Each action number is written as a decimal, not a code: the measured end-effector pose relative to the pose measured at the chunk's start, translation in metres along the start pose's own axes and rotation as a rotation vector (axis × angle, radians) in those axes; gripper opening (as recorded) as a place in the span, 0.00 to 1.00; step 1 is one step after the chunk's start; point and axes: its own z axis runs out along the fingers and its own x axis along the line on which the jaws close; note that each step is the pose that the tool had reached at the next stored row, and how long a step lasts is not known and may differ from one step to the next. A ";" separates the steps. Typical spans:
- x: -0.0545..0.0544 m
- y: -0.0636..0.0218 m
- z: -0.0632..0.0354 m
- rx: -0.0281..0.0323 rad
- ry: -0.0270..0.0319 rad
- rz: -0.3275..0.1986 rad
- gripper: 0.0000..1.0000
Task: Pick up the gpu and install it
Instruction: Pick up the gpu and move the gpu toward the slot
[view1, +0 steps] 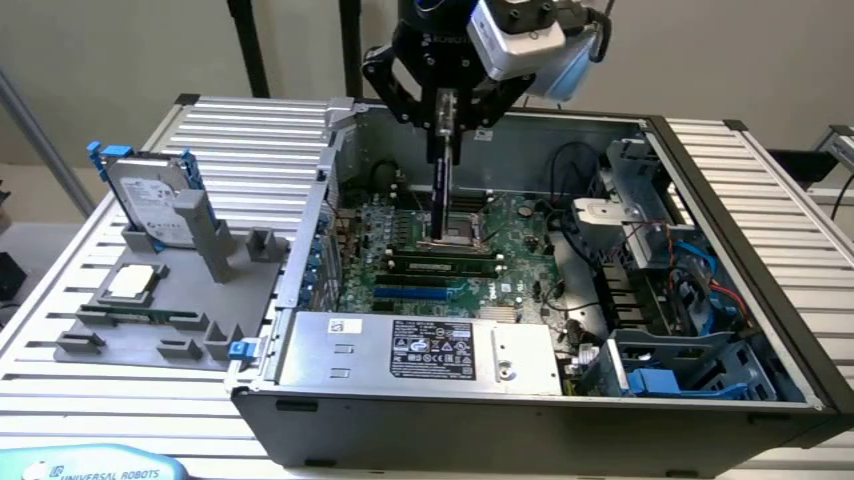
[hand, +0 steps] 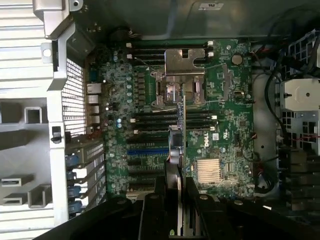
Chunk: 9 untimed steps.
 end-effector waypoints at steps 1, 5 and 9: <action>-0.004 0.0005 0.0020 0.0002 0.0000 0.000 0.27; -0.022 0.0020 0.0102 0.0003 0.0014 0.000 0.27; -0.040 0.0032 0.0182 0.0004 0.0044 -0.001 0.27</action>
